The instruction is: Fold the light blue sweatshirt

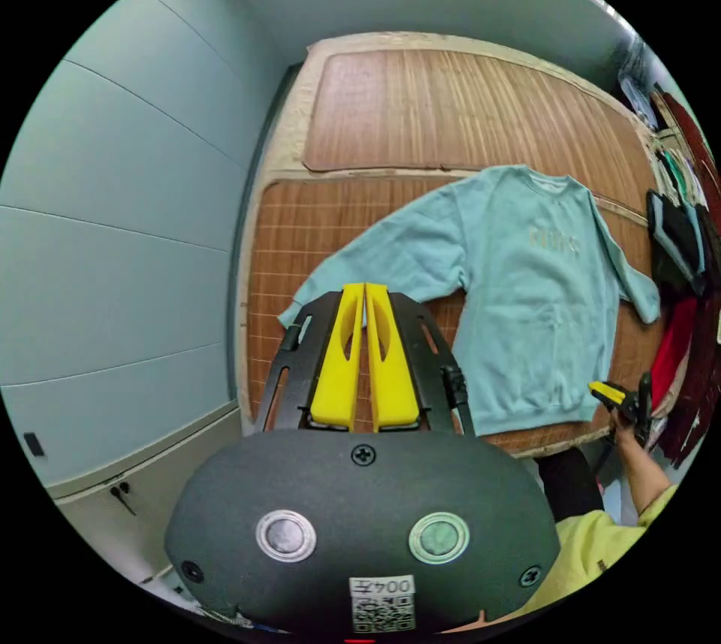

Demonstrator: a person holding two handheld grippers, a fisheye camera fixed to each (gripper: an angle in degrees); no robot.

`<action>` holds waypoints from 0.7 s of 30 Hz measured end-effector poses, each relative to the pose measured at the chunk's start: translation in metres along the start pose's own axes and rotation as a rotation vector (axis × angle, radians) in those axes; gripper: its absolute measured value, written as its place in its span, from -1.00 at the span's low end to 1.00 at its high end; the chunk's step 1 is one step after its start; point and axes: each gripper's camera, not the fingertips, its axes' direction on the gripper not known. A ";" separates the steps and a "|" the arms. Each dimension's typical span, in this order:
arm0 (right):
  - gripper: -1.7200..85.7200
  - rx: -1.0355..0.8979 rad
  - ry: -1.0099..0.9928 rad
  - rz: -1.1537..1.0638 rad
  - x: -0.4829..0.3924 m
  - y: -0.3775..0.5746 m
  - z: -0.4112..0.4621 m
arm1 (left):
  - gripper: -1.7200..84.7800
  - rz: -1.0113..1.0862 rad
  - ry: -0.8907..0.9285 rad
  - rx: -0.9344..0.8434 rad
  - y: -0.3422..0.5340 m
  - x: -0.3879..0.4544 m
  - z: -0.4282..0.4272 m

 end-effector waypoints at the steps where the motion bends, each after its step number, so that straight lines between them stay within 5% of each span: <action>1: -0.97 -0.005 0.035 -0.011 -0.006 -0.005 0.006 | -0.96 0.003 0.074 0.015 0.016 0.003 0.016; 8: -0.95 -0.041 0.164 -0.066 -0.030 -0.010 0.054 | -0.94 -0.033 0.359 -0.049 0.135 0.024 0.121; 21: -0.79 -0.058 -0.137 -0.036 -0.005 -0.050 0.029 | -0.73 -0.399 0.612 -0.128 0.287 0.019 0.232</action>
